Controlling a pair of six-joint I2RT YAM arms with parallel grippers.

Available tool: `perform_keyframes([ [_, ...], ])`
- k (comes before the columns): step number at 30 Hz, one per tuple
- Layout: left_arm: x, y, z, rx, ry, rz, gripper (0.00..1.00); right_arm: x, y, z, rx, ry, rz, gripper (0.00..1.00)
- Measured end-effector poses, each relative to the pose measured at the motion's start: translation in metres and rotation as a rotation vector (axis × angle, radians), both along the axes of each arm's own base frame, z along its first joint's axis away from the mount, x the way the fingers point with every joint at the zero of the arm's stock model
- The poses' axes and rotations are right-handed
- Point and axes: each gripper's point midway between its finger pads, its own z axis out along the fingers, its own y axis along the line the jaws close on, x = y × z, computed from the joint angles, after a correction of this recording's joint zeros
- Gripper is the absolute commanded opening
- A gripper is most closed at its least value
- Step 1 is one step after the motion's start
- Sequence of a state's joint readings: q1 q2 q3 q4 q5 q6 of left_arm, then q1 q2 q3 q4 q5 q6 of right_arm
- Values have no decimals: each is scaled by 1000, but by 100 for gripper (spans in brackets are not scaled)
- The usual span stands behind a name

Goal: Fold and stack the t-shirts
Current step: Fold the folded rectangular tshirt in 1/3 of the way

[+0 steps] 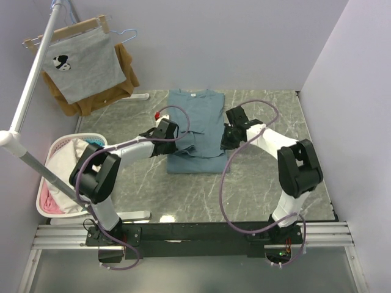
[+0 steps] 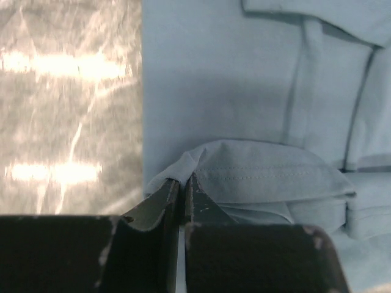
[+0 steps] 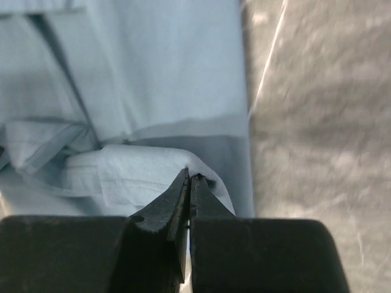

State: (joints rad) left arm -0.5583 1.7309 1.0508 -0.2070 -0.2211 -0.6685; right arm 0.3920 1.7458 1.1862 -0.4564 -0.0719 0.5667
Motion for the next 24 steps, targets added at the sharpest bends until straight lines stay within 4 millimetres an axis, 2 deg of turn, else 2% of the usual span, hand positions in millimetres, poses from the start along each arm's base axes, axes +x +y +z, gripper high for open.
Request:
perform_keyframes([
  [2, 6, 1, -5, -1, 5, -2, 12, 9, -1, -7, -8, 10, -4, 0],
  [3, 9, 1, -6, 0, 3, -5, 23, 13, -2, -9, -11, 12, -6, 5],
  [4, 13, 1, -6, -3, -2, -6, 39, 18, -2, -11, -14, 10, -10, 14],
  [5, 18, 2, -5, -4, -10, -7, 57, 23, -2, -12, -15, 5, -12, 29],
  [6, 22, 2, -4, -5, -21, -12, 76, 27, -3, -13, -21, 1, -15, 41],
  [7, 26, 2, -2, -4, -30, -21, 82, 33, -5, -13, -30, -1, -23, 51],
  [8, 32, 2, 2, -11, -40, -20, 86, 40, -6, -11, -39, -9, -34, 65],
  [9, 39, 2, 7, -17, -53, -17, 90, 49, -9, -7, -50, -29, -44, 69],
  [12, 60, 5, 26, -34, -108, 3, 98, 72, -23, 9, -85, -97, -96, 70],
  [14, 68, 7, 39, -49, -145, 10, 99, 76, -28, 17, -90, -125, -108, 69],
  [16, 68, 7, 51, -64, -163, -3, 99, 74, -28, 26, -68, -144, -98, 67],
  [21, 52, -13, 75, -150, -162, -114, 99, 60, -2, 44, 25, -158, -7, 64],
  [24, 36, -25, 78, -210, -136, -185, 99, 38, 22, 38, 67, -126, 69, 63],
])
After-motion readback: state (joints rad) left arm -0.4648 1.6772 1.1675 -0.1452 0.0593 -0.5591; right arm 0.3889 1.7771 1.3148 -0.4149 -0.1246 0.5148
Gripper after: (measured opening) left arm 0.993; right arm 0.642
